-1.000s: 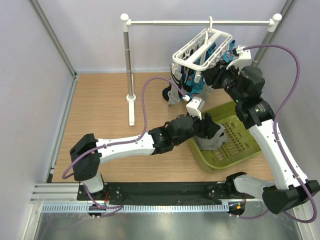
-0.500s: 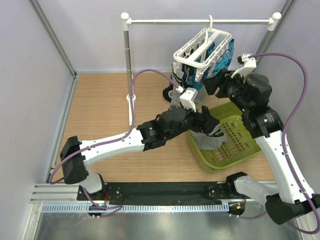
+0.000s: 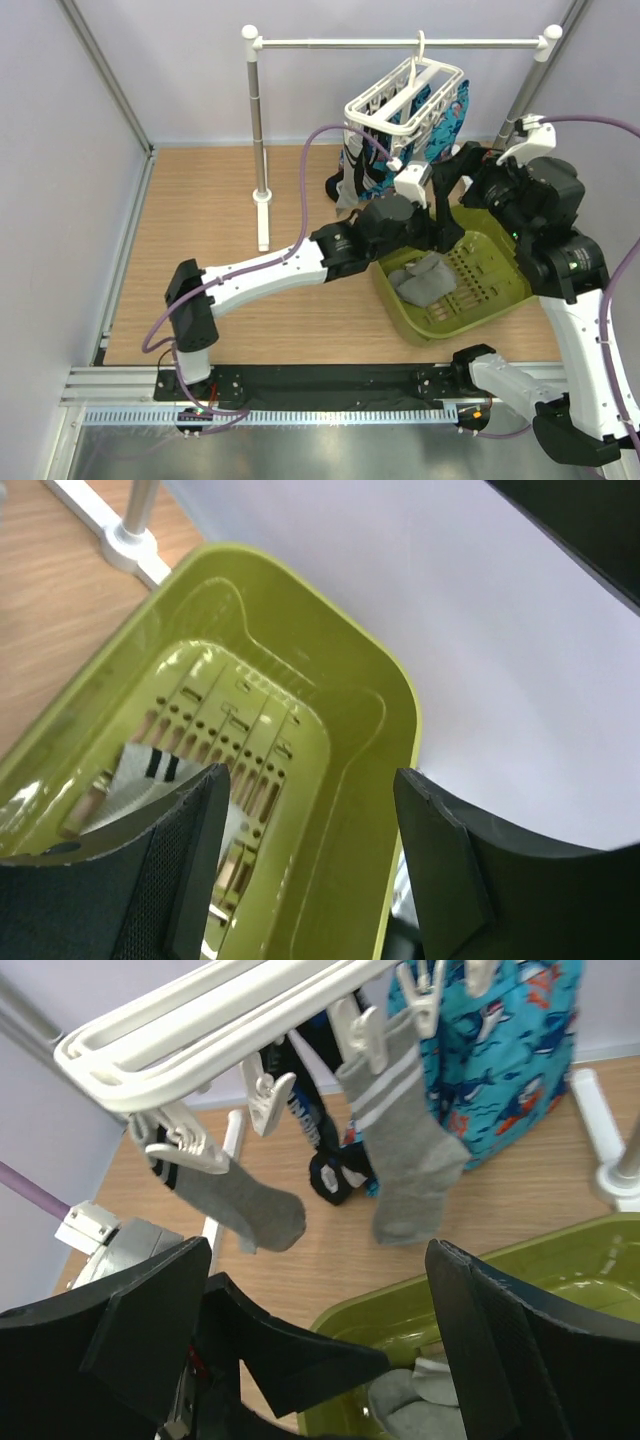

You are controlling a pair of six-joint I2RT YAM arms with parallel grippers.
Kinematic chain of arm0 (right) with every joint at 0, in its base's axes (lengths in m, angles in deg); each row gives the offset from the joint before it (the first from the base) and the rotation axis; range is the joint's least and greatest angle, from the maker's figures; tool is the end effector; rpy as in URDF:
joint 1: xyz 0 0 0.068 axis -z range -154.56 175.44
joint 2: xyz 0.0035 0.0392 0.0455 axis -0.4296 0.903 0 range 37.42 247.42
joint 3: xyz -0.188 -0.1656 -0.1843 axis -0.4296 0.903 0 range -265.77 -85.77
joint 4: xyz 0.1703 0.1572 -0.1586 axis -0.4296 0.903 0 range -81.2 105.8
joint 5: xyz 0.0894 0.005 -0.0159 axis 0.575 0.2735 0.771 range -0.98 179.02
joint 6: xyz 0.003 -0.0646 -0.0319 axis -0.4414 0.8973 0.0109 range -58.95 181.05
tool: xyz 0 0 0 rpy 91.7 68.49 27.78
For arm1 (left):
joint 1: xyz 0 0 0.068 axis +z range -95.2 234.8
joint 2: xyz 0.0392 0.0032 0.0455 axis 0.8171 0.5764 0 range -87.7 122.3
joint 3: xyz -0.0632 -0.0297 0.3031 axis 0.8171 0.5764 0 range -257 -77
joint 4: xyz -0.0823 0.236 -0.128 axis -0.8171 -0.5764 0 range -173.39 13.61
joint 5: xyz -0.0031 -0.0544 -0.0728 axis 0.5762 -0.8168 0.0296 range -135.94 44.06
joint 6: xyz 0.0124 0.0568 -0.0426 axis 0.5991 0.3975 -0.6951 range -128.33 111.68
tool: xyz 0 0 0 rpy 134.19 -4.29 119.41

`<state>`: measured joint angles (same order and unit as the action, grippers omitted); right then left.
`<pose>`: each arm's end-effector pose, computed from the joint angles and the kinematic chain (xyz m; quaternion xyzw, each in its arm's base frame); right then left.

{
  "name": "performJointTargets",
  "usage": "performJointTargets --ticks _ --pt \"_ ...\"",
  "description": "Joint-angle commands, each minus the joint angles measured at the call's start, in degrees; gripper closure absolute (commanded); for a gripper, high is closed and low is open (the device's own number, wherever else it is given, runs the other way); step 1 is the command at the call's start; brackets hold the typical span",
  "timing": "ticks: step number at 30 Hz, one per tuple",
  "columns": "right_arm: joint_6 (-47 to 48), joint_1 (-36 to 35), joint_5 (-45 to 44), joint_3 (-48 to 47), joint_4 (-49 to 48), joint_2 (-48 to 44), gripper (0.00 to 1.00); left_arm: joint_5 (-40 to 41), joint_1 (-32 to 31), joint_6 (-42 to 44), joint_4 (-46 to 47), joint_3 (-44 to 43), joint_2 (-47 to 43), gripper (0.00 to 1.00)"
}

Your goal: Remove the socks clipped to the hanger

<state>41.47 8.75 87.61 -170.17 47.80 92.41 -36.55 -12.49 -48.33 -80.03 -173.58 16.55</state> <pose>0.1725 0.0502 0.5223 0.0272 0.7632 0.1920 0.6163 0.2006 -0.4539 0.4055 0.1314 0.7612 -0.4714 0.4255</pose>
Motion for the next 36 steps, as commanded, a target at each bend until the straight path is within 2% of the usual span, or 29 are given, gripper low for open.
performJointTargets --ticks 1,2,4,6,12,19,23,25,28,33,36 --pt "-2.0 -1.1 1.7 -4.5 0.9 -3.2 0.00 1.6 -1.4 2.2 -13.6 -8.8 6.7 0.30" --pt "-2.0 -1.1 1.6 -4.7 1.2 -3.6 0.00 2.5 -1.9 3.9 -19.4 -12.3 8.8 0.30" --pt "-1.8 -1.1 -1.6 -5.8 1.9 -3.8 0.00 4.1 -2.3 4.8 -25.4 -21.9 14.1 0.31" --pt "-1.3 -1.1 -2.3 -6.3 2.7 -3.6 0.01 5.6 -2.6 4.6 -30.5 -24.4 15.5 0.33" --pt "0.1 -1.0 -4.6 -8.0 4.3 -1.1 0.00 7.0 -2.4 3.4 -19.7 -9.7 7.1 0.28" --pt "3.0 -1.0 -11.1 -6.1 3.1 2.2 0.01 -0.7 2.7 1.6 -9.6 2.5 -2.6 0.26" --pt "5.6 1.4 -6.3 -3.4 -1.9 4.5 0.00 -0.8 5.8 1.3 -5.9 9.2 -8.8 0.26" --pt "5.8 6.3 4.6 -0.6 -6.5 5.8 0.00 -0.4 6.6 1.7 -5.2 10.7 -11.6 0.26" --pt "4.2 11.1 13.9 1.7 -10.4 8.0 0.02 0.0 8.3 3.6 -4.7 10.5 -13.4 0.25" --pt "-0.2 13.9 16.7 6.3 -20.2 8.9 0.09 0.9 10.4 9.3 -0.9 10.1 -13.5 0.24" --pt "0.9 14.0 18.5 12.0 -29.4 8.8 0.12 1.9 11.1 12.0 3.5 10.2 -12.2 0.24"
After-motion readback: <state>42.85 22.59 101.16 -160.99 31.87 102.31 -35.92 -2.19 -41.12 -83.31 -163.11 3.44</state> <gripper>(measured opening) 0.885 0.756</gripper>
